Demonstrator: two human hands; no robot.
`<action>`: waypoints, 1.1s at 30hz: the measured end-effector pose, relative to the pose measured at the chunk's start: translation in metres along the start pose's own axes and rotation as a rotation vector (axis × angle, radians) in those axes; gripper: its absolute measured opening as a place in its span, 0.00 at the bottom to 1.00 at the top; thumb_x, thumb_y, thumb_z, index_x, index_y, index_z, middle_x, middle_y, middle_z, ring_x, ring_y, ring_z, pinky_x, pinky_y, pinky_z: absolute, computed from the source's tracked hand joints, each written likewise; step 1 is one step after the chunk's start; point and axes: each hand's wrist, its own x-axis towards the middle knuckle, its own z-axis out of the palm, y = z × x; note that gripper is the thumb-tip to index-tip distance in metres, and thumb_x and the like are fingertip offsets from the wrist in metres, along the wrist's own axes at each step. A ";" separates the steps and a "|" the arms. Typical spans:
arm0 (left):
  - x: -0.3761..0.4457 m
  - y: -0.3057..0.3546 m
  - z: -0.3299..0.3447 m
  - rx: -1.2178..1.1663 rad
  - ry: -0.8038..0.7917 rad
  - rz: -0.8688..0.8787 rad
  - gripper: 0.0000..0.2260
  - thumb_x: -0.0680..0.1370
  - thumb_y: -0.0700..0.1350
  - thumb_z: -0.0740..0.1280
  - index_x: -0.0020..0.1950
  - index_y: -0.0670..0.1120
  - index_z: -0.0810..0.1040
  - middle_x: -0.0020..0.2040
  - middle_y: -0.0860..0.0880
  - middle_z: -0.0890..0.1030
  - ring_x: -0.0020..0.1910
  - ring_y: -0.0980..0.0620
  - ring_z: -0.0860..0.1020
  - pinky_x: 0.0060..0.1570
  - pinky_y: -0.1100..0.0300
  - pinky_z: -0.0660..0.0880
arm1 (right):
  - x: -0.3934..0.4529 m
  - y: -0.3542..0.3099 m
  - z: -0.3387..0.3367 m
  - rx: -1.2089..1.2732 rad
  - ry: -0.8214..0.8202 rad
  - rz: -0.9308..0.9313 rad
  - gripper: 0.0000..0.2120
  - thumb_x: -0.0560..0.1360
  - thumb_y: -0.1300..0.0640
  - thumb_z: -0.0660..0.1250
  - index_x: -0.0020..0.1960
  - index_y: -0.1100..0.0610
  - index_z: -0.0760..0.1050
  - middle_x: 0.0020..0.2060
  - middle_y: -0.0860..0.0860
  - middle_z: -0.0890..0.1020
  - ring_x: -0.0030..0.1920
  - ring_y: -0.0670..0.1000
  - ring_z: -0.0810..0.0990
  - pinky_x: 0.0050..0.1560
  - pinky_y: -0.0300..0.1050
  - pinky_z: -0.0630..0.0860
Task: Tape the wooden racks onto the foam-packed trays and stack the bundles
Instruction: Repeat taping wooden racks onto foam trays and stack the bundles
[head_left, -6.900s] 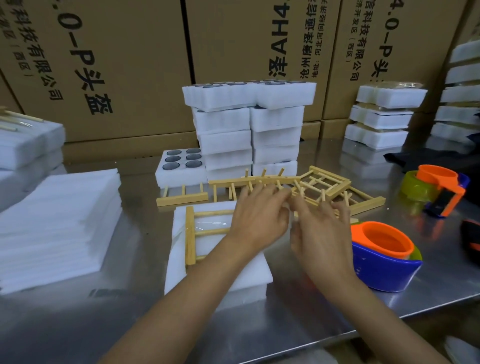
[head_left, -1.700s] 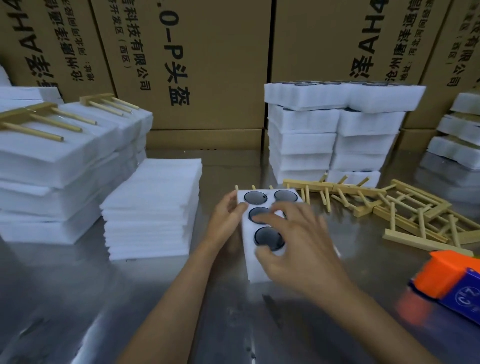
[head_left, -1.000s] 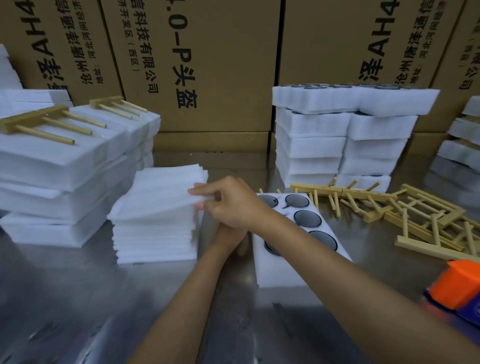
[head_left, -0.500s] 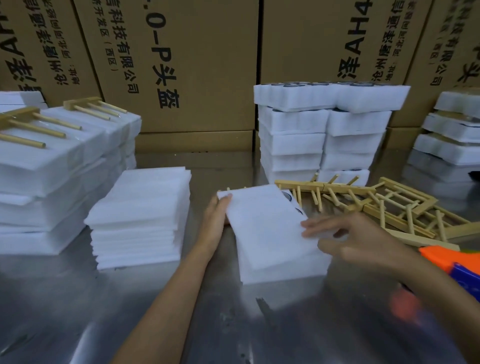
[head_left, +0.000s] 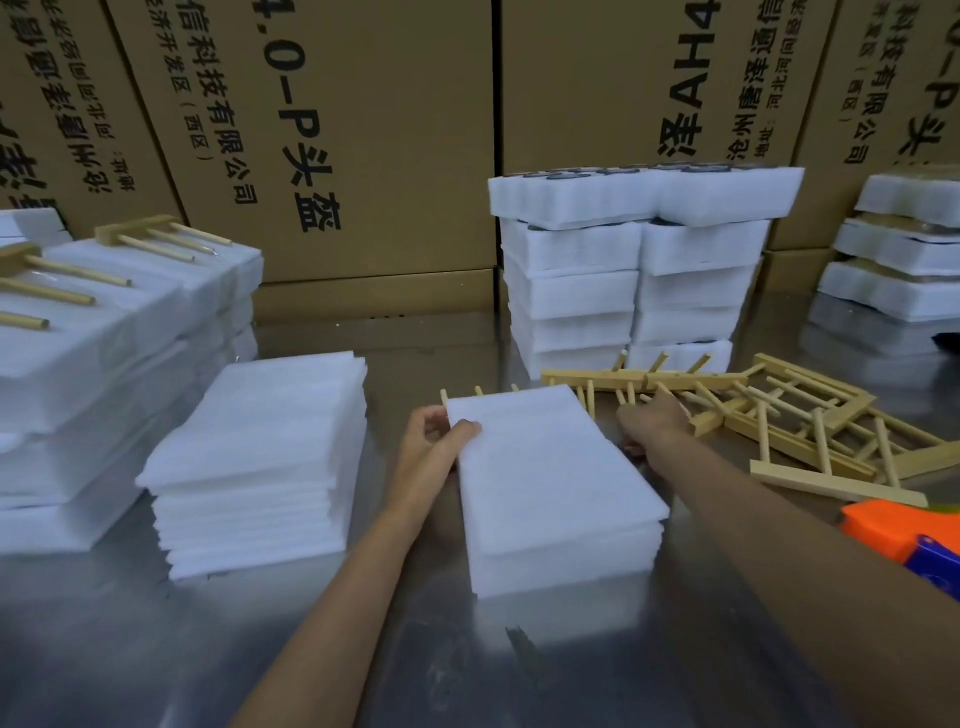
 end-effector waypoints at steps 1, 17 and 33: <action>0.000 0.001 0.000 -0.005 -0.007 -0.005 0.14 0.76 0.47 0.72 0.60 0.49 0.76 0.56 0.51 0.82 0.53 0.53 0.82 0.52 0.56 0.80 | 0.001 -0.001 0.001 0.001 0.026 -0.001 0.04 0.74 0.62 0.62 0.46 0.63 0.75 0.34 0.58 0.76 0.37 0.60 0.78 0.39 0.50 0.78; -0.015 0.012 0.005 -0.189 -0.065 -0.164 0.14 0.81 0.52 0.64 0.61 0.47 0.83 0.54 0.48 0.86 0.55 0.50 0.84 0.63 0.49 0.76 | -0.058 -0.103 -0.067 0.243 0.005 -0.706 0.13 0.80 0.59 0.58 0.46 0.55 0.81 0.31 0.50 0.74 0.33 0.53 0.71 0.32 0.45 0.69; -0.038 0.016 0.025 -0.241 -0.169 -0.170 0.45 0.67 0.65 0.73 0.80 0.57 0.57 0.74 0.57 0.68 0.69 0.53 0.73 0.70 0.48 0.68 | -0.069 -0.035 0.000 -0.221 -0.352 -0.178 0.27 0.80 0.52 0.60 0.77 0.55 0.58 0.72 0.56 0.65 0.68 0.58 0.69 0.59 0.45 0.70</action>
